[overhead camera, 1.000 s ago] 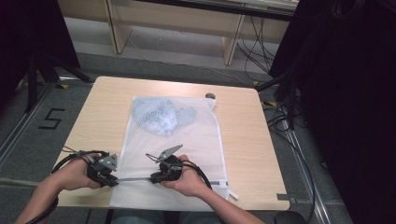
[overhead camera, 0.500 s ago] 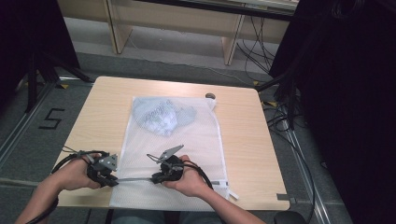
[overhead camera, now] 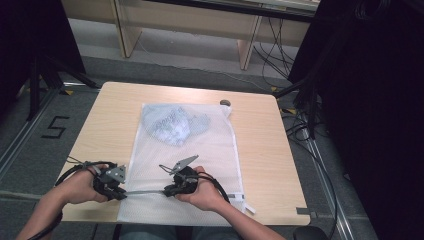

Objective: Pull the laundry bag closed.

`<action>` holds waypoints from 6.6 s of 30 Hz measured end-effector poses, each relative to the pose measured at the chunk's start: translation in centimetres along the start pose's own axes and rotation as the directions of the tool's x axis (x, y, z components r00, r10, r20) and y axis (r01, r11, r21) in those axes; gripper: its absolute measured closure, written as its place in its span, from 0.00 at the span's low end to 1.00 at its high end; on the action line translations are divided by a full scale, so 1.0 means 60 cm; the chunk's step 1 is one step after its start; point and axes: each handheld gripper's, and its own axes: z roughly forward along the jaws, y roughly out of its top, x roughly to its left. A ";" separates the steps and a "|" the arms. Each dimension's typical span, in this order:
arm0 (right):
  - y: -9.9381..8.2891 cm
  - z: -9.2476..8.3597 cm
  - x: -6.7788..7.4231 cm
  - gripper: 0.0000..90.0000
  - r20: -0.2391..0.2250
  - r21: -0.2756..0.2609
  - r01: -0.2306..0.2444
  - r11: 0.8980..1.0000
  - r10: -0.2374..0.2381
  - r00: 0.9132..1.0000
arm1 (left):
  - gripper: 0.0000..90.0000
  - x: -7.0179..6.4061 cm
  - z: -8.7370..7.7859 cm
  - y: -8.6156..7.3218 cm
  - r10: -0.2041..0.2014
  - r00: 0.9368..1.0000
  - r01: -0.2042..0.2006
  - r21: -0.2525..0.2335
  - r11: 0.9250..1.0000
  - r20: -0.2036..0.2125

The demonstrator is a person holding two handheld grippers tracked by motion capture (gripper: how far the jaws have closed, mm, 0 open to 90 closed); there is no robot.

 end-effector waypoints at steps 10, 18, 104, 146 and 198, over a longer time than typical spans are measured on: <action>-0.007 -0.006 0.001 0.92 0.008 0.017 -0.048 0.999 0.048 0.999 | 0.91 0.000 0.000 0.001 0.002 1.000 -0.002 0.003 1.000 -0.002; -0.013 -0.009 -0.001 0.92 0.015 0.031 -0.045 0.999 0.044 0.999 | 0.91 -0.001 0.000 0.000 -0.006 1.000 0.006 0.002 1.000 0.000; -0.049 -0.045 -0.020 0.92 0.045 0.059 -0.082 0.995 0.079 0.996 | 0.91 0.004 -0.002 0.001 0.020 1.000 -0.021 0.025 0.999 0.003; -0.069 -0.077 -0.037 0.92 0.073 0.084 -0.101 0.991 0.095 0.993 | 0.91 -0.003 0.000 0.001 -0.039 0.999 0.039 0.004 0.999 0.012; -0.162 -0.189 -0.094 0.92 0.137 0.120 -0.226 0.967 0.209 0.968 | 0.92 0.002 0.001 0.009 0.018 1.000 -0.019 0.034 0.999 0.012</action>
